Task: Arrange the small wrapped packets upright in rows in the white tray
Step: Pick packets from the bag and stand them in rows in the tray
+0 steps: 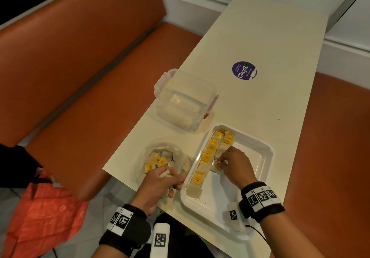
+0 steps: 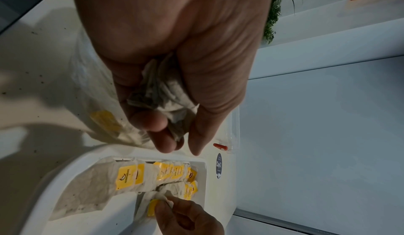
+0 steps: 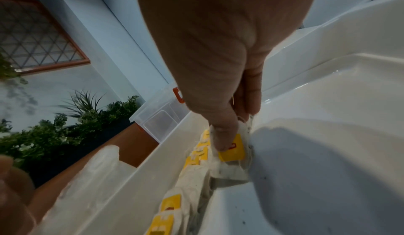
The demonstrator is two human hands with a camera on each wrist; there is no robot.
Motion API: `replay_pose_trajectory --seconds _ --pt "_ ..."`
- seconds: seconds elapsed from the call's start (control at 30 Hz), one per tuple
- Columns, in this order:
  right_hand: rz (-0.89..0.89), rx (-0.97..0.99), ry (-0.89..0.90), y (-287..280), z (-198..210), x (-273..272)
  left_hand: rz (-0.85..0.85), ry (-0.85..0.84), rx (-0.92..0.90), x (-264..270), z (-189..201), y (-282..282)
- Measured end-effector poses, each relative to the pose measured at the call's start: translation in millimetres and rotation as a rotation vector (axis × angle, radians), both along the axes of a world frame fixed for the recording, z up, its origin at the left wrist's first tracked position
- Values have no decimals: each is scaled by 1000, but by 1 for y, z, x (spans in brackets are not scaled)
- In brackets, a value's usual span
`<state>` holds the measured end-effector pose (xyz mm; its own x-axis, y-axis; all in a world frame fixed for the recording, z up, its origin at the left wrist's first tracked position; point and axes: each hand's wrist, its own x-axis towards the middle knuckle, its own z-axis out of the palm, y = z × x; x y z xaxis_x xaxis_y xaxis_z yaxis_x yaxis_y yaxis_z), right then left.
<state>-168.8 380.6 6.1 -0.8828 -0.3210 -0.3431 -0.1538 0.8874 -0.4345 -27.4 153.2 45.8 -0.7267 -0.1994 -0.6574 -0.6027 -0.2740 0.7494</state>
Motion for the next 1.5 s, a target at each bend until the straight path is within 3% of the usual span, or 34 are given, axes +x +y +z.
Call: replay_pose_trajectory --seconds 0.47,0.8,1.17,1.5 --pt "16 -146 -250 6 14 -5 4 -14 -13 -2 -3 2" --pt "-26 -95 -124 -2 0 -29 -1 -25 -6 -2 -3 0" --pt "-23 -23 82 4 -8 -10 -13 -25 -22 -4 0 1" --pt "8 62 71 4 -7 -4 -15 -26 -22 -9 -3 5"
